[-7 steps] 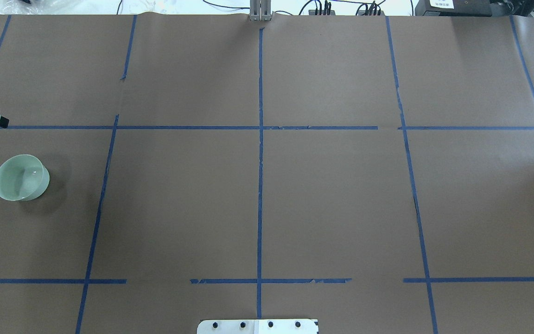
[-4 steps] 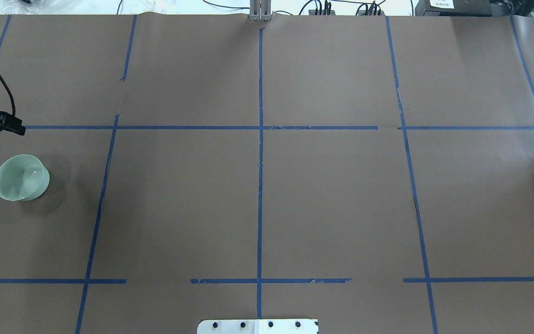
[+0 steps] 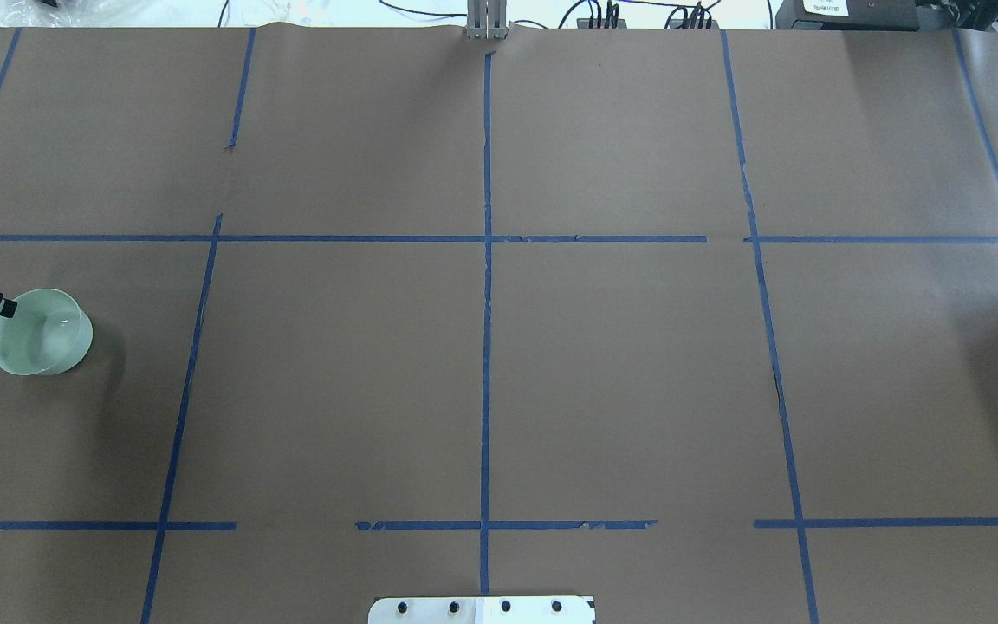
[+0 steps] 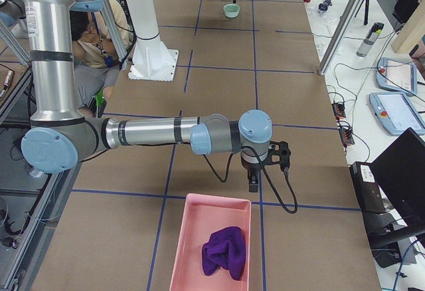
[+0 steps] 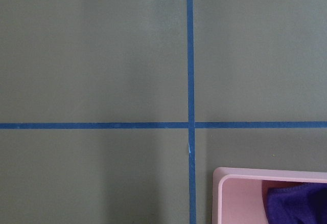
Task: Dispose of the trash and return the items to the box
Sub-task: 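Grasp the pale green bowl rim with the left gripper, then lift the pale green bowl and carry it off the table edge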
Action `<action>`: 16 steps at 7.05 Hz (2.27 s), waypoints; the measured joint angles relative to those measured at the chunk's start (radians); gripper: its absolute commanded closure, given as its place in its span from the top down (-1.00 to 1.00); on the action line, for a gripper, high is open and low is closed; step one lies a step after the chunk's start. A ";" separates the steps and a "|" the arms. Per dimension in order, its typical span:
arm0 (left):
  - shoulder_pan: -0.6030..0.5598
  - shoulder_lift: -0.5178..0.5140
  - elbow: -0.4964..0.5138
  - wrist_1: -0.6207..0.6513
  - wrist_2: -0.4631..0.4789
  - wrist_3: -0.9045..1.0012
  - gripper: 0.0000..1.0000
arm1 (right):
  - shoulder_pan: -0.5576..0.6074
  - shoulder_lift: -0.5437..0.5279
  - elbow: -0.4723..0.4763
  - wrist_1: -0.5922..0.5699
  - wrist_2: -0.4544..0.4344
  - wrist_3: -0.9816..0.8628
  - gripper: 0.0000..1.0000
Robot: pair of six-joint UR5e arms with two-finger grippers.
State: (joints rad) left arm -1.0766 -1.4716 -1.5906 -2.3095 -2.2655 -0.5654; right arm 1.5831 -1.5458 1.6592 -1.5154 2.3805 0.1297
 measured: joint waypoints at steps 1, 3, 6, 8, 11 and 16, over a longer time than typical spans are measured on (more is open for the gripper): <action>0.014 0.013 0.016 -0.011 -0.019 0.001 0.77 | -0.006 0.000 0.010 0.000 0.001 0.007 1.00; 0.044 0.013 0.051 -0.022 -0.024 -0.001 0.57 | -0.014 -0.001 0.015 0.000 0.002 0.011 1.00; 0.072 -0.017 0.093 -0.024 -0.023 -0.002 -1.00 | -0.021 -0.005 0.016 0.000 0.002 0.010 1.00; 0.072 -0.020 0.092 -0.026 -0.023 -0.003 -1.00 | -0.023 -0.012 0.016 0.002 0.002 0.009 1.00; 0.060 -0.013 0.004 -0.021 -0.055 -0.022 -1.00 | -0.024 -0.014 0.020 0.003 0.000 0.008 1.00; -0.307 0.032 0.071 0.011 -0.180 0.423 -1.00 | -0.025 -0.018 0.043 0.002 0.001 0.008 1.00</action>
State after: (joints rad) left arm -1.3840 -1.4396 -1.5200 -2.2985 -2.4457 -0.1426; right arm 1.5585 -1.5635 1.7017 -1.5129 2.3812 0.1381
